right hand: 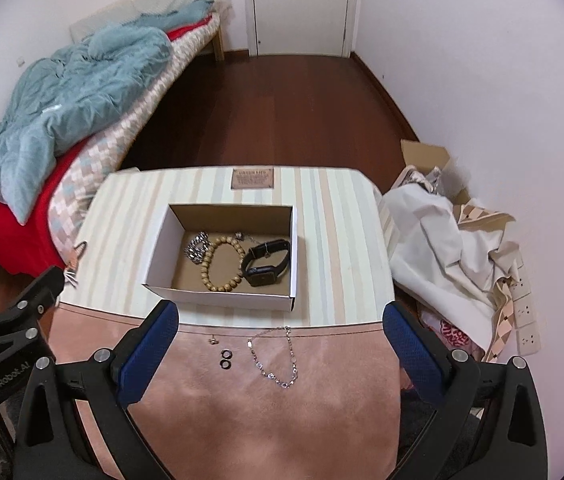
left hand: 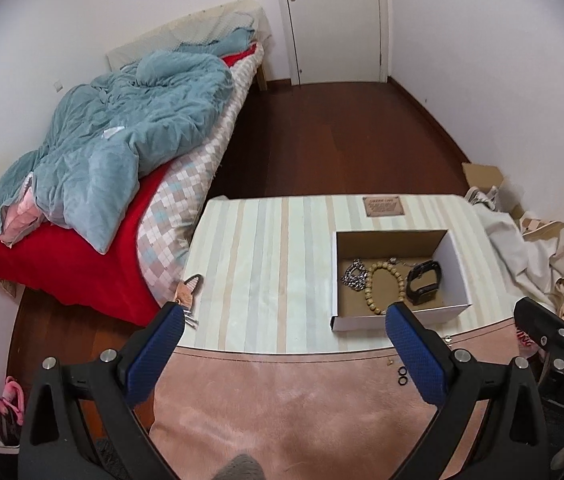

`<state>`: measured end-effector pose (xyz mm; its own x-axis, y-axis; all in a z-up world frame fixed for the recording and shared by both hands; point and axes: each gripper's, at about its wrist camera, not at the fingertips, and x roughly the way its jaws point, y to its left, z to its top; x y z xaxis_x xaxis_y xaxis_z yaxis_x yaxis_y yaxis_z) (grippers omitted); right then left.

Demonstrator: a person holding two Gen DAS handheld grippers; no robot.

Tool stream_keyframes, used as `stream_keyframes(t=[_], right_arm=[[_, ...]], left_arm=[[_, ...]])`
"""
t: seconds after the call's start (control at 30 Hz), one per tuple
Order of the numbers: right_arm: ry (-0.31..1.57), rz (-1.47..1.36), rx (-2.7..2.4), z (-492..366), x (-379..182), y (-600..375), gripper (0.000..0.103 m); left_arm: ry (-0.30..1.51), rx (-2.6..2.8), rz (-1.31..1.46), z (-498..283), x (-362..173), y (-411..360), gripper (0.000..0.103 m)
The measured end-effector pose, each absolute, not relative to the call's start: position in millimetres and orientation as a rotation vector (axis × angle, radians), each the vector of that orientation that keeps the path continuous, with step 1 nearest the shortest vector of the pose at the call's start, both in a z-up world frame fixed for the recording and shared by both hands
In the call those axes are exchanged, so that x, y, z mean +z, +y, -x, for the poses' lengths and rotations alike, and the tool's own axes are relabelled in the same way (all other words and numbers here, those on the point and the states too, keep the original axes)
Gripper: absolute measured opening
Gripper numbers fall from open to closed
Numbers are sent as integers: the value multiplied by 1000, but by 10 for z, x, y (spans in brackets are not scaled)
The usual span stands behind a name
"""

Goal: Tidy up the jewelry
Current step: 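Withdraw both grippers from the box back over the mat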

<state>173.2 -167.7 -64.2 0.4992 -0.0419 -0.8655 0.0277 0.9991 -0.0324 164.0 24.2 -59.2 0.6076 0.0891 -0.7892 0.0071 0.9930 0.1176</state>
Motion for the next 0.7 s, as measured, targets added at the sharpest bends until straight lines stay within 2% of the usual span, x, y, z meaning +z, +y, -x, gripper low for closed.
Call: stream_keyframes(t=[0.47,0.7], right_arm=[[939,11,-67,-1238,-38,-1719,103],[945,-33,-53,-1221,-97,-1791,103]], left_arm=[[804,-10,-74,-1162,-4,179,103],[791,-7,-23,-1199,-69,270,103]])
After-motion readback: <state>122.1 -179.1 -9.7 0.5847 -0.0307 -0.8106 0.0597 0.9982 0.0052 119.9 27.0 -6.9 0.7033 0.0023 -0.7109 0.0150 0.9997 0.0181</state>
